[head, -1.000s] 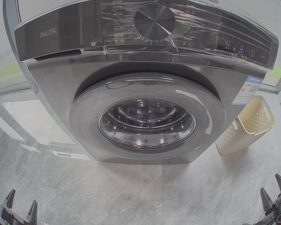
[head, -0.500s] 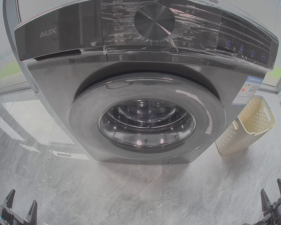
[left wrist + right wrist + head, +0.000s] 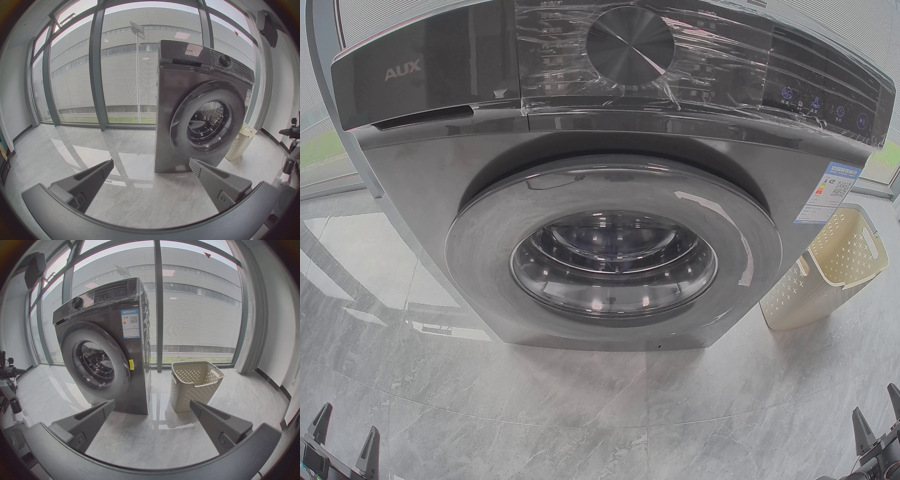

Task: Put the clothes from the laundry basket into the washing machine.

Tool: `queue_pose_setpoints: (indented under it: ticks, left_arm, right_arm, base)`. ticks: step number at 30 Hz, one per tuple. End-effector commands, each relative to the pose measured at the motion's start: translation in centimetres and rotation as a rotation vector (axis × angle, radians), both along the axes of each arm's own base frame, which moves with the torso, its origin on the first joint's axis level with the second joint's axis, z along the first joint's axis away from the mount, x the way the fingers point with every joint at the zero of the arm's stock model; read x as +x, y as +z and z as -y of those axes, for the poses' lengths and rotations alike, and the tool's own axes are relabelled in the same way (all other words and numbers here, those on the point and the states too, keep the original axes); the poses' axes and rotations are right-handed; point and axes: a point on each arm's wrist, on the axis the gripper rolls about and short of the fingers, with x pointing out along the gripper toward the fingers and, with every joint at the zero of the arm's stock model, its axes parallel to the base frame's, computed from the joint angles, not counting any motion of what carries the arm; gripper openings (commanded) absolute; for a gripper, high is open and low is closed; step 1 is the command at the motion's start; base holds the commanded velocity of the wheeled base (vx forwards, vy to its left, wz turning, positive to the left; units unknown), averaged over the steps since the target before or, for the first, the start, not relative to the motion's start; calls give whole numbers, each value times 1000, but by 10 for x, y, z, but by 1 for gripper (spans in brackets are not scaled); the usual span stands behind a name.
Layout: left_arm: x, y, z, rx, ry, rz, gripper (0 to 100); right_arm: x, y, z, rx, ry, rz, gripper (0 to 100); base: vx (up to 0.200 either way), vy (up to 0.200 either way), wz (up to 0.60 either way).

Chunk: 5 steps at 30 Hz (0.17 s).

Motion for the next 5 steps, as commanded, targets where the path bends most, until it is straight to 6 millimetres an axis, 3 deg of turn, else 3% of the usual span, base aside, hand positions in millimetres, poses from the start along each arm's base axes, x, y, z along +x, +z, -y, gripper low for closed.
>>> queue_pose_setpoints:
  ticks: [1,5]
  left_arm:
    - [0,-5,0,10,5,-1,100]
    - [0,-5,0,8,4,-1,100]
  right_arm:
    - [2,-5,0,1,2,-23,100]
    - [2,-5,0,-3,2,-23,100]
  base:
    - [0,0,0]
    - [0,0,0]
